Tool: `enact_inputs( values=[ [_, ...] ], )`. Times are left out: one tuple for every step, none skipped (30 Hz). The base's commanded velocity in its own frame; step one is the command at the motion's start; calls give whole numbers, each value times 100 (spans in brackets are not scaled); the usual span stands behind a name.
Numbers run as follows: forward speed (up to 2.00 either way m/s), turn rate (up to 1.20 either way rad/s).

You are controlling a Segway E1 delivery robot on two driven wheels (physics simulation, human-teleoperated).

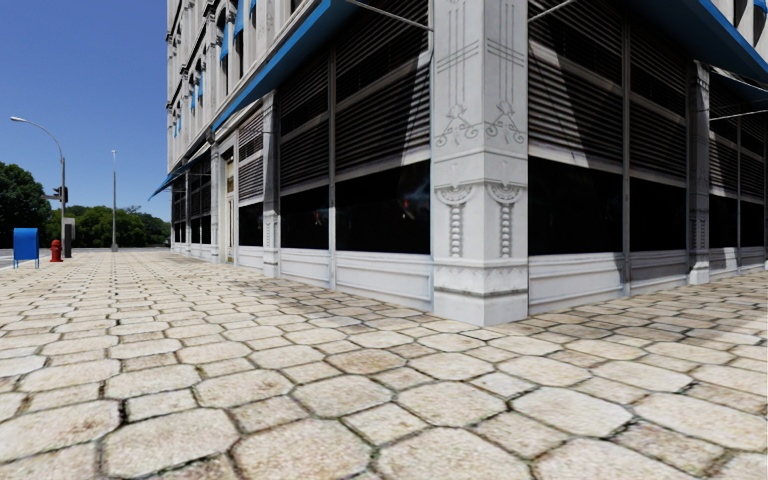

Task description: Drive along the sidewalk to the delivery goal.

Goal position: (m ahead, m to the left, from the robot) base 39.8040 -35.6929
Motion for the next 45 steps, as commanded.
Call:
enact_inputs(
  values=[
    [0, 0],
    [0, 0],
    [0, 0],
    [0, 0],
    [0, 0],
    [0, 0],
    [0, 0],
    [0, 0],
    [0, 0],
    [0, 0],
    [0, 0],
    [0, 0],
    [0, 0],
    [0, 0],
    [0, 0],
    [0, 0],
    [0, 0],
    [0, 0],
    [0, 0],
    [0, 0],
    [0, 0],
    [0, 0],
    [0, 0],
    [0, 0],
    [0, 0],
    [0, 0],
    [0, 0],
    [0, 0],
    [0, 0],
    [0, 0],
    [16, 0],
    [61, 0],
    [61, 0],
    [100, 0],
    [100, 0],
    [103, 0],
    [103, -31],
    [104, -78],
    [108, -91],
    [109, -98],
    [109, -98],
    [110, -120],
    [110, -120],
    [110, -120],
    [110, -120]
  ],
)
